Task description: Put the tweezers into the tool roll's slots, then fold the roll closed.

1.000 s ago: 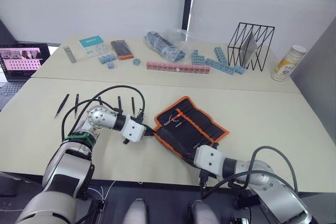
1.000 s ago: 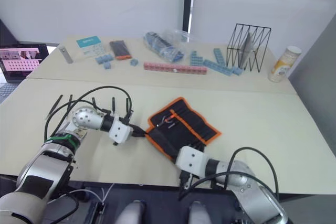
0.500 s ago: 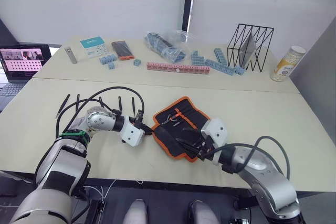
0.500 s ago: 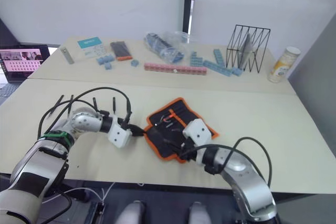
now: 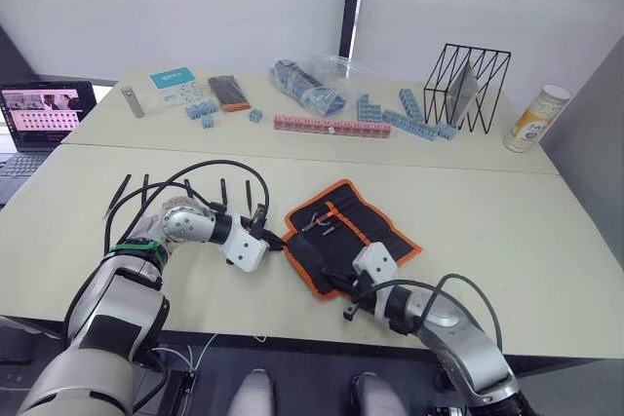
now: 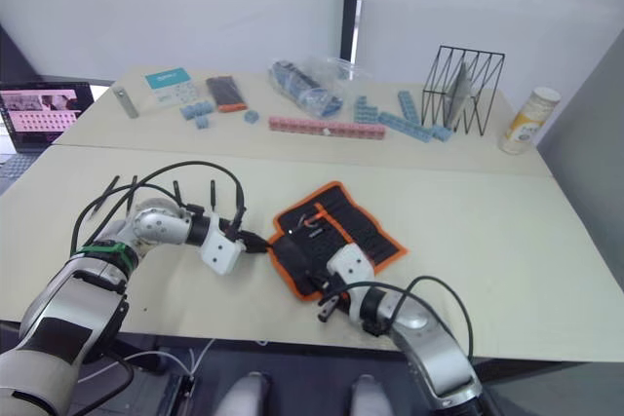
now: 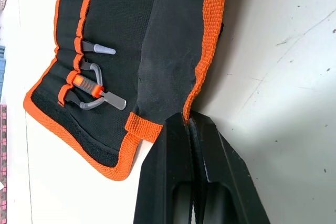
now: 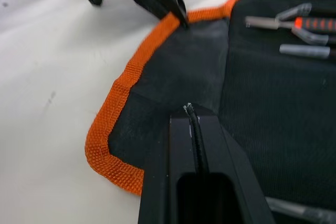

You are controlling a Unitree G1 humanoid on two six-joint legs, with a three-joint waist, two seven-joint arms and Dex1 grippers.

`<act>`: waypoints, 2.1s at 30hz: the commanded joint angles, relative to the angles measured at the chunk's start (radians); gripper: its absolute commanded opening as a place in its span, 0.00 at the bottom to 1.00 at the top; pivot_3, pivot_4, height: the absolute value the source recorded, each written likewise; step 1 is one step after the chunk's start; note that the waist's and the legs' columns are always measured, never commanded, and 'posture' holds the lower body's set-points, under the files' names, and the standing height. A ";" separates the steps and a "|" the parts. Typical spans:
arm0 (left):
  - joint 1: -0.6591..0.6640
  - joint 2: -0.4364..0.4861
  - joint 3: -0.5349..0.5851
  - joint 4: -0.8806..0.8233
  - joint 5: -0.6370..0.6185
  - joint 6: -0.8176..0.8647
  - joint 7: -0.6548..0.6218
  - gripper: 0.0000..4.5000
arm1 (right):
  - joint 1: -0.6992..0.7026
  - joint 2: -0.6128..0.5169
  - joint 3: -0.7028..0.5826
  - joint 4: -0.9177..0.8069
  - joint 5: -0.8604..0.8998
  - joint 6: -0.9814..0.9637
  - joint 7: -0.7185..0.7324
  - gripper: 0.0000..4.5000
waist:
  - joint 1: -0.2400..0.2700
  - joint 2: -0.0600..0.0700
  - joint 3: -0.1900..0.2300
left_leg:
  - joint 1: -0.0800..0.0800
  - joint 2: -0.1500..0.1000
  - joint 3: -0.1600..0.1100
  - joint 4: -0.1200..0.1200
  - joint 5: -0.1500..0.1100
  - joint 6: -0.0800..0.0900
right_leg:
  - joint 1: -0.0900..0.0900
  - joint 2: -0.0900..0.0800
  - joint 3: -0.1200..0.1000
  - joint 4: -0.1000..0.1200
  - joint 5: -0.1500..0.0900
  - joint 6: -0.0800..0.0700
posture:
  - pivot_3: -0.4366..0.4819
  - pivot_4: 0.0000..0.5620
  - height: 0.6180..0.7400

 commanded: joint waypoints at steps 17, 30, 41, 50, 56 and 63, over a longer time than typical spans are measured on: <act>0.133 -0.070 0.317 -0.603 -0.734 1.467 -0.490 0.53 | -0.013 -0.018 0.038 0.075 -0.020 -0.028 0.028 0.00 | -0.024 0.000 0.000 | 0.001 0.000 -0.001 0.000 0.000 0.000 | 0.001 0.001 0.000 0.002 -0.004 -0.005 | 0.48 0.27 0.84; 0.334 -0.164 0.230 -0.640 -0.539 1.371 -0.233 0.00 | -0.014 -0.031 0.030 0.057 -0.010 -0.024 0.042 0.00 | -0.022 0.000 0.000 | 0.001 0.000 -0.002 -0.001 0.000 0.000 | 0.001 0.001 0.000 0.001 -0.004 -0.006 | 0.48 0.27 0.84; 0.386 -0.141 0.155 -0.509 -0.401 1.121 -0.180 0.00 | -0.131 0.024 -0.053 0.041 0.118 -0.020 0.085 0.00 | -0.025 0.002 -0.012 | 0.005 0.000 -0.001 -0.001 -0.002 -0.004 | 0.004 0.001 0.000 -0.001 -0.006 -0.009 | 0.48 0.27 0.84; 0.368 -0.140 0.183 -0.481 -0.414 1.107 -0.155 0.00 | -0.310 0.119 0.015 0.329 0.025 -0.120 0.091 0.00 | -0.026 0.004 -0.013 | 0.007 0.000 -0.001 -0.003 0.002 0.003 | 0.003 0.001 0.000 0.001 -0.006 -0.009 | 0.48 0.27 0.84; 0.374 -0.140 0.189 -0.486 -0.415 1.103 -0.152 0.00 | -0.291 0.121 0.046 0.394 -0.030 -0.144 0.085 0.00 | -0.027 0.004 -0.014 | 0.007 0.000 -0.001 -0.003 0.002 0.003 | 0.003 0.002 0.001 0.001 -0.006 -0.009 | 0.48 0.27 0.84; 0.383 -0.129 0.191 -0.499 -0.412 1.097 -0.155 0.00 | -0.259 0.081 0.053 0.421 -0.062 -0.036 0.075 0.00 | -0.028 0.008 -0.016 | 0.008 0.001 -0.001 -0.004 0.000 0.000 | 0.003 0.002 0.001 0.001 -0.006 -0.010 | 0.48 0.27 0.84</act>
